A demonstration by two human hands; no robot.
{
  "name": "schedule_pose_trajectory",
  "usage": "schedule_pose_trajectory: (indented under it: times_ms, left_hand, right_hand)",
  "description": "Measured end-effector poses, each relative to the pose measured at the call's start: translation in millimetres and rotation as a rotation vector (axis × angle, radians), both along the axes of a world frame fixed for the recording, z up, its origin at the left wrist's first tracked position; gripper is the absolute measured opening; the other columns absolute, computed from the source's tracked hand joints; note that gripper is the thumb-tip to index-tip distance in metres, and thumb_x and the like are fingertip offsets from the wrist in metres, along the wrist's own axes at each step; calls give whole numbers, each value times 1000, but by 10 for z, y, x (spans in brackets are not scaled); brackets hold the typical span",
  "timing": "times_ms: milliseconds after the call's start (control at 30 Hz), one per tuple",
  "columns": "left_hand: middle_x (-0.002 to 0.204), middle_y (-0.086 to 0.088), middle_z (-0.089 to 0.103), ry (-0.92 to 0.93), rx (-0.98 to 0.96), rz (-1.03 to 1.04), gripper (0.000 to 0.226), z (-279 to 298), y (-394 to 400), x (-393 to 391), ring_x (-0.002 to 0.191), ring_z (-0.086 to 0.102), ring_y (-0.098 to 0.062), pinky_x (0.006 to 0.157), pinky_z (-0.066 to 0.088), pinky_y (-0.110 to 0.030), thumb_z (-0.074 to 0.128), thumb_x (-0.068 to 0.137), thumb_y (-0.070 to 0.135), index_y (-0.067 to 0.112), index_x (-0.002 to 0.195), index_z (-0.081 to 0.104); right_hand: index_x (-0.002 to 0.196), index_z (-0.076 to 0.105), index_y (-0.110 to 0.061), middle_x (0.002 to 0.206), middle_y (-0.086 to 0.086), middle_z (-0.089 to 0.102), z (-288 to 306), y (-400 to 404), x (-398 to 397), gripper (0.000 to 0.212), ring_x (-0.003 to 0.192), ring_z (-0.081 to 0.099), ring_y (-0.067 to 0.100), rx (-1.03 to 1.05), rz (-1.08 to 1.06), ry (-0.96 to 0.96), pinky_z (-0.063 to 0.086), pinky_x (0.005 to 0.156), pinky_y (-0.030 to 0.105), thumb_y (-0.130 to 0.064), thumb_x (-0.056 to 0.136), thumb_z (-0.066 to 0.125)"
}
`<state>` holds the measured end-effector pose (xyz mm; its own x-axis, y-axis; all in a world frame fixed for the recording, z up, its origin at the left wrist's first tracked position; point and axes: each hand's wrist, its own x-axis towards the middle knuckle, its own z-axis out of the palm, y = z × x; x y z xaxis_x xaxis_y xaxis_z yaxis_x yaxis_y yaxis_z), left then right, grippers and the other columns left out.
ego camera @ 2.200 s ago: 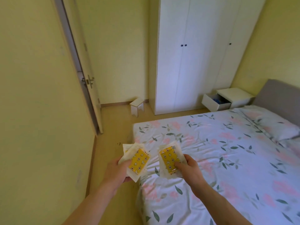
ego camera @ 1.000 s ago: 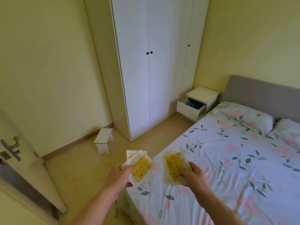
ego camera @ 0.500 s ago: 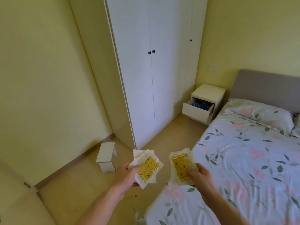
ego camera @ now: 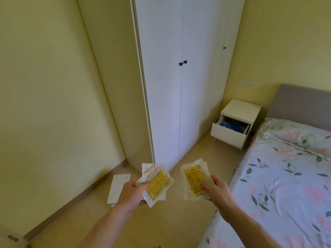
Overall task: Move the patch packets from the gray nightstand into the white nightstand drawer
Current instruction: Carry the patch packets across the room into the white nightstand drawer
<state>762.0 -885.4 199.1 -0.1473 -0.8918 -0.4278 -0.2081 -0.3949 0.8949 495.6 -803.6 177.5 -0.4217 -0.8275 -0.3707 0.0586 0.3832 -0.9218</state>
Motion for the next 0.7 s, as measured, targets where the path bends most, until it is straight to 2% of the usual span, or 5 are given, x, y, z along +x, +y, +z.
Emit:
schedule_pose_trajectory:
  times_ms: [100, 333, 467, 700]
  left_hand:
    - [91, -3, 80, 10, 11, -54, 15, -50, -555, 129, 81, 78, -22, 69, 63, -39, 64, 97, 16, 23, 109, 70]
    - [93, -3, 80, -29, 37, -264, 15, -150, -1794, 143, 86, 78, -23, 78, 64, -43, 61, 99, 19, 20, 110, 71]
    - [95, -3, 80, -35, 83, -385, 15, -257, -2185, -239, 88, 77, -24, 84, 62, -49, 65, 96, 20, 20, 109, 72]
    - [92, -5, 80, -50, 95, -593, 13, -313, -2639, -1383, 86, 77, -26, 82, 63, -50, 65, 96, 16, 19, 104, 74]
  right_hand:
    - [118, 64, -22, 100, -2, 78, -78, -476, 179, 18, 89, 77, 16, -1, -56, -9, 62, 86, 42, -18, 101, 61]
    - [115, 67, -19, 96, 1, 80, -168, -1284, 451, 15, 91, 77, 23, 5, -244, -64, 61, 89, 48, -15, 101, 61]
    - [109, 68, -20, 95, 2, 80, -162, -1339, 312, 12, 92, 76, 24, 22, -375, -63, 61, 86, 45, -14, 101, 61]
    - [111, 68, -14, 101, 9, 77, -210, -1196, -478, 12, 95, 73, 28, 36, -674, -53, 59, 83, 44, -12, 102, 60]
